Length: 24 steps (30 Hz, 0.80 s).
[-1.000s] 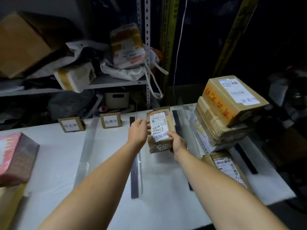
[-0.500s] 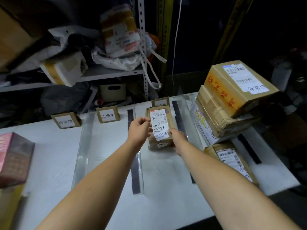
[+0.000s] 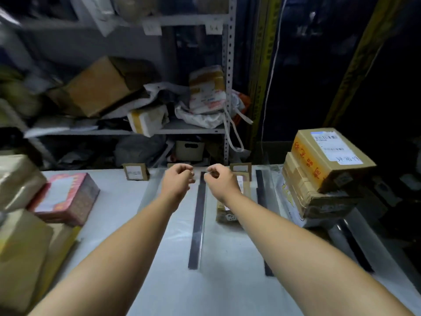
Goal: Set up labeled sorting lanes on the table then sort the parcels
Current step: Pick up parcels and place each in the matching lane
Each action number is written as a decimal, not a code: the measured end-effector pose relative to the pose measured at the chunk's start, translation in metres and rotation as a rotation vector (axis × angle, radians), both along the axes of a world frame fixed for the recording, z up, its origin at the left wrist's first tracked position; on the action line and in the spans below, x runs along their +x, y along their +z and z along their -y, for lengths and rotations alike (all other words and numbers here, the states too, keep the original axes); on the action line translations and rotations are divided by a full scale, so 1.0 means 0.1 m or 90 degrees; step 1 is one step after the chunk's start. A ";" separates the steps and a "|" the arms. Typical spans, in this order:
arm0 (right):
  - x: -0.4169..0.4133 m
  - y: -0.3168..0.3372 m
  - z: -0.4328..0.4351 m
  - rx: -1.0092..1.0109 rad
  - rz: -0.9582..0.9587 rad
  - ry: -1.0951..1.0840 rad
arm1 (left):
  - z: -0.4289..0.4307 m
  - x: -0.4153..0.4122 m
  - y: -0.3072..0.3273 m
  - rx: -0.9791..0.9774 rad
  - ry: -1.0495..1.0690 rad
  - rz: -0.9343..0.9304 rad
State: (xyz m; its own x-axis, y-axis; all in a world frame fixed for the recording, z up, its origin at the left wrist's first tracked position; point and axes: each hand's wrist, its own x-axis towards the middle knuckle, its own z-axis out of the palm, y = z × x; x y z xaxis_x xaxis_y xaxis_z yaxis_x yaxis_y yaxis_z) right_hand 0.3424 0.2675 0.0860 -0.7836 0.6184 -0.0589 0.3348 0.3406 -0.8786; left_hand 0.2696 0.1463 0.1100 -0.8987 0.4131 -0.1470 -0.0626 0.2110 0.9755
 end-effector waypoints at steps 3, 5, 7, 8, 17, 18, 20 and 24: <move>-0.29 0.22 0.53 0.001 -0.071 0.084 | 0.53 0.05 0.21 -0.009 0.063 -0.064; -0.45 0.38 0.96 -0.018 -0.107 0.144 | 0.94 0.07 0.35 -0.023 0.115 -0.093; -0.58 0.50 1.44 -0.025 -0.126 0.221 | 1.41 0.08 0.45 -0.049 0.182 -0.119; -0.62 0.55 1.68 -0.024 -0.136 0.256 | 1.67 0.08 0.50 -0.068 0.218 -0.135; -1.00 0.57 3.62 0.081 -0.119 0.519 | 3.82 0.26 0.64 -0.116 0.507 -0.155; -1.03 0.57 3.77 0.115 -0.106 0.533 | 4.01 0.25 0.63 -0.120 0.521 -0.137; -1.12 0.54 4.00 0.154 -0.086 0.536 | 4.31 0.16 0.62 -0.127 0.535 -0.113; -1.34 0.41 4.31 0.264 -0.036 0.515 | 4.78 -0.15 0.59 -0.128 0.522 -0.085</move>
